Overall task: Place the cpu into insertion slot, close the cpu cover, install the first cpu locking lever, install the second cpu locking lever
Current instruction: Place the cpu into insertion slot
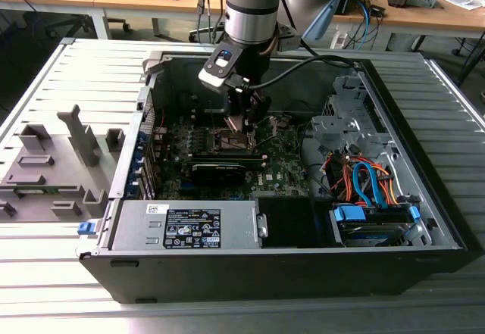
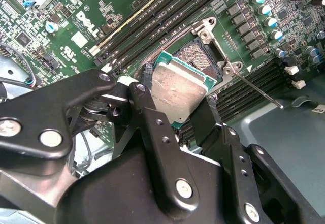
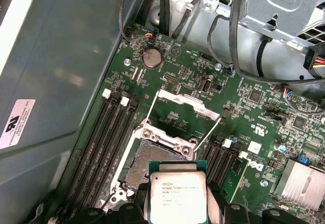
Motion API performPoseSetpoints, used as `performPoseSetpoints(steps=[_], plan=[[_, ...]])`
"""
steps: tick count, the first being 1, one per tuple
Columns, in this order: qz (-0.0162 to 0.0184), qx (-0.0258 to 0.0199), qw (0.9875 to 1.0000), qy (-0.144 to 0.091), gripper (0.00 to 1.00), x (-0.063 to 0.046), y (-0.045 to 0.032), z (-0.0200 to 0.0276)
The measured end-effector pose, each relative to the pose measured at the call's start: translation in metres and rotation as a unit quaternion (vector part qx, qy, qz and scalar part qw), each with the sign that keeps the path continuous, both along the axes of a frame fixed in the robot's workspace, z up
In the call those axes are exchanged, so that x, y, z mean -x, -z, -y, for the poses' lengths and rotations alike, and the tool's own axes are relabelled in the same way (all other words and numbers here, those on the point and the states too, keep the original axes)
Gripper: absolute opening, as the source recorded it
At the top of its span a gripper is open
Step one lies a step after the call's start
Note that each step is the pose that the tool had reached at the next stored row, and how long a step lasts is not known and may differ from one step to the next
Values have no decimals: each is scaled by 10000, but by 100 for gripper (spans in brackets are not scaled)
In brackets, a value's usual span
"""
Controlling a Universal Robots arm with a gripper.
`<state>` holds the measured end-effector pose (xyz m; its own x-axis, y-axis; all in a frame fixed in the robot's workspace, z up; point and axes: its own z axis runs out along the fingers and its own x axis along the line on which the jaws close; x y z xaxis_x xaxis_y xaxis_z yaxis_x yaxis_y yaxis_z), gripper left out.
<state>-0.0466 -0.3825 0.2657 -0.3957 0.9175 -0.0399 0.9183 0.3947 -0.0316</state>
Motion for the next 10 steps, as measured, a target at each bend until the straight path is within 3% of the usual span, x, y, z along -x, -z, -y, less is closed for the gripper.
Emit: performPoseSetpoints(steps=[10], plan=[[0, 0, 10000, 61, 54, 0, 0, 0]])
